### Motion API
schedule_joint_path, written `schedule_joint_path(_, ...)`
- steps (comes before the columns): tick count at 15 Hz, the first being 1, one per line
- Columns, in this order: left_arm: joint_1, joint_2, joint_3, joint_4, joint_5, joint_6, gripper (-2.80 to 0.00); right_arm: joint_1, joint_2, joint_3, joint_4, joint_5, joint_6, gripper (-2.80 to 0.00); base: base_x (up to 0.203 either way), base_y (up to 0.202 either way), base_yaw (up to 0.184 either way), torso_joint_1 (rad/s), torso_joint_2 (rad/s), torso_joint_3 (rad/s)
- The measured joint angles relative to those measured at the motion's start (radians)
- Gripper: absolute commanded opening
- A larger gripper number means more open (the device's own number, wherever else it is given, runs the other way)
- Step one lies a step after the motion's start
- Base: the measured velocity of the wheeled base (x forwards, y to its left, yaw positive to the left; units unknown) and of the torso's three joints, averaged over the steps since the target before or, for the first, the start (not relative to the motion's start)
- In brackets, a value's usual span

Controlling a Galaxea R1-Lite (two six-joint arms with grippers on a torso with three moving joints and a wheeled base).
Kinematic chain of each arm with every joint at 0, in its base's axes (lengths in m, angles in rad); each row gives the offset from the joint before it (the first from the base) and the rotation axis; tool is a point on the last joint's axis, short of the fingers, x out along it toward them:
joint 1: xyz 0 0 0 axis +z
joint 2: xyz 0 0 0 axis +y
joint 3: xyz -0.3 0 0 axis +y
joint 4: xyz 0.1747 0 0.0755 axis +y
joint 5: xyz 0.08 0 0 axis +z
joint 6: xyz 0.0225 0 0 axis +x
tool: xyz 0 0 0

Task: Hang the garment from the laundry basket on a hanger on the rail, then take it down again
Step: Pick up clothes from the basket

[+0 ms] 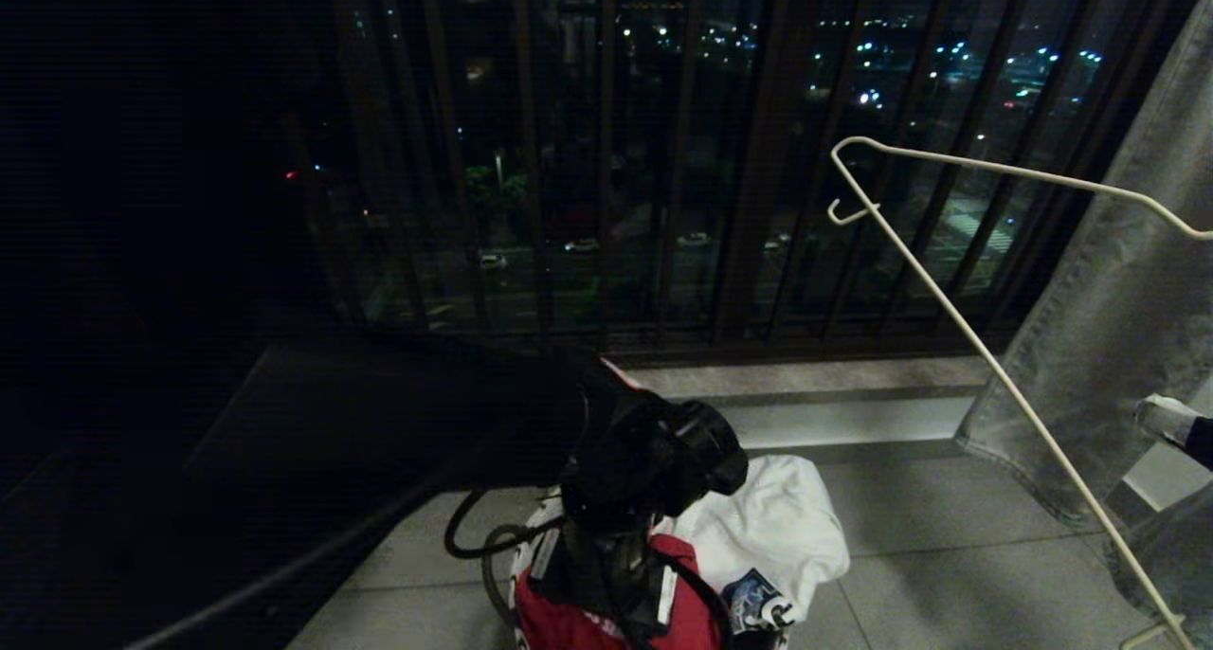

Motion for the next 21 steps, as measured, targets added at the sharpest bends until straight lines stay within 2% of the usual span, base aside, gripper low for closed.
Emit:
schedule_joint_path(2, 0.027, 0.011, -0.059, -0.001, 0.0, 0.027, 0.0, 0.0, 0.0, 0.002, -0.001, 0.0, 0.001, -2.8, 0.0, 0.0, 0.0, 0.0, 0.0, 0.0)
schedule_joint_path(3, 0.033, 0.025, -0.088, -0.001, 0.0, 0.042, -2.8, 0.0, 0.0, 0.006, -0.001, 0.001, 0.002, -2.8, 0.0, 0.0, 0.0, 0.0, 0.0, 0.0)
schedule_joint_path(5, 0.039, 0.057, -0.133, -0.001, 0.0, 0.081, -2.8, 0.0, -0.001, 0.009, -0.001, 0.0, 0.002, -2.8, 0.0, 0.0, 0.0, 0.0, 0.0, 0.0)
schedule_joint_path(8, 0.06, 0.119, -0.191, -0.002, 0.0, 0.173, -2.8, 0.0, -0.004, 0.009, -0.001, 0.001, 0.002, -2.8, 0.0, 0.0, 0.0, 0.0, 0.0, 0.0)
schedule_joint_path(11, 0.071, 0.17, -0.212, -0.004, 0.002, 0.21, -2.8, 0.0, -0.004, 0.011, -0.001, 0.001, 0.002, -2.8, 0.0, 0.0, 0.0, 0.0, 0.0, 0.0)
schedule_joint_path(15, 0.07, 0.228, -0.217, -0.114, 0.013, 0.288, -2.8, 0.0, -0.004, 0.012, -0.001, 0.001, 0.002, -2.8, 0.0, 0.0, 0.0, 0.0, 0.0, 0.0)
schedule_joint_path(16, 0.072, 0.239, -0.217, -0.116, 0.021, 0.3, 0.0, 0.0, -0.004, 0.013, -0.001, 0.002, 0.002, -2.8, 0.0, 0.0, 0.0, 0.0, 0.0, 0.0)
schedule_joint_path(21, 0.121, 0.284, -0.215, -0.172, 0.042, 0.343, 0.0, 0.0, -0.003, 0.014, -0.001, 0.003, 0.004, -2.8, 0.0, 0.0, 0.0, 0.0, 0.0, 0.0)
